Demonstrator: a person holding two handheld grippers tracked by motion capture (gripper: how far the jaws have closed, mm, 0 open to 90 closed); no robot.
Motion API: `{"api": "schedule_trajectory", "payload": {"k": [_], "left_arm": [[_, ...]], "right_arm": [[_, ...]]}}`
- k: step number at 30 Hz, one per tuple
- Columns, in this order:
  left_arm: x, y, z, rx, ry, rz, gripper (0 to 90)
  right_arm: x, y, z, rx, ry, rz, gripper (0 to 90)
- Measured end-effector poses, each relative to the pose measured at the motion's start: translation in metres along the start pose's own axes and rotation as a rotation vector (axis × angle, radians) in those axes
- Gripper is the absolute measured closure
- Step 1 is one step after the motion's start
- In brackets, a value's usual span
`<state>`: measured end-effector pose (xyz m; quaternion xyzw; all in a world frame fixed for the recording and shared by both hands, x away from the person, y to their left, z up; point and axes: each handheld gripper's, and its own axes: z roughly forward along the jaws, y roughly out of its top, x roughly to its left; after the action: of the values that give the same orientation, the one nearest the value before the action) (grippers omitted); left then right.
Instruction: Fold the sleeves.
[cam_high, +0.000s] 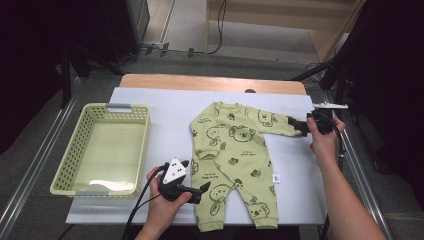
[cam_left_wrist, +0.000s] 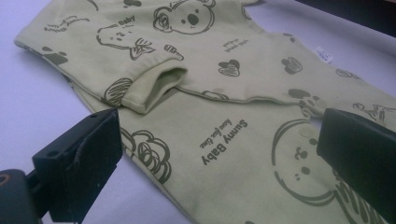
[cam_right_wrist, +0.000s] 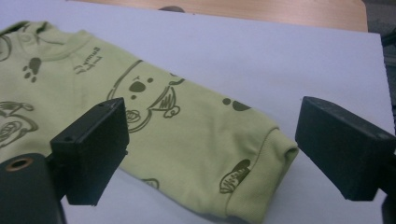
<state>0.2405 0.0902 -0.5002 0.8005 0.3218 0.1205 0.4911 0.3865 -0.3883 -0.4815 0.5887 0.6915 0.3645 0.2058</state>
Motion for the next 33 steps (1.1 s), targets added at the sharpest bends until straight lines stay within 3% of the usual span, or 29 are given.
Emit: {"api": "schedule_trajectory", "payload": {"k": [2, 8, 10, 12, 16, 17, 23, 25, 29, 33], "left_arm": [[0.001, 0.0, -0.001, -0.003, -0.003, -0.001, 0.4], [0.003, -0.002, -0.002, -0.026, -0.034, -0.007, 0.4], [0.003, -0.003, -0.001, -0.026, -0.033, -0.009, 0.4], [0.002, -0.003, 0.0, -0.021, -0.033, -0.003, 0.4], [0.001, -0.003, 0.001, -0.018, -0.033, -0.005, 0.4], [0.001, -0.003, 0.001, -0.02, -0.033, -0.007, 0.4], [0.001, -0.004, 0.001, -0.019, -0.032, -0.006, 0.4], [0.001, -0.004, 0.001, -0.021, -0.026, -0.007, 0.4], [0.001, -0.004, 0.002, -0.024, -0.022, -0.005, 0.4], [0.001, -0.004, 0.002, -0.023, -0.023, -0.006, 0.4]], "right_arm": [[-0.002, 0.0, 0.005, 0.009, -0.041, 0.011, 11.9], [-0.008, -0.003, 0.023, 0.07, -0.076, 0.037, 18.9], [-0.009, -0.004, 0.027, 0.086, -0.089, 0.051, 28.4], [-0.011, -0.005, 0.032, 0.102, -0.075, 0.054, 43.7], [-0.016, -0.005, 0.036, 0.137, -0.09, 0.054, 75.9], [-0.018, -0.005, 0.035, 0.139, -0.089, 0.054, 79.0], [-0.026, 0.002, 0.029, 0.105, -0.084, 0.04, 81.3], [-0.026, 0.008, 0.027, 0.089, -0.092, 0.014, 81.3], [-0.027, 0.024, 0.02, 0.044, -0.1, -0.035, 81.3], [-0.027, 0.045, 0.012, 0.01, -0.1, -0.048, 81.2]]}}
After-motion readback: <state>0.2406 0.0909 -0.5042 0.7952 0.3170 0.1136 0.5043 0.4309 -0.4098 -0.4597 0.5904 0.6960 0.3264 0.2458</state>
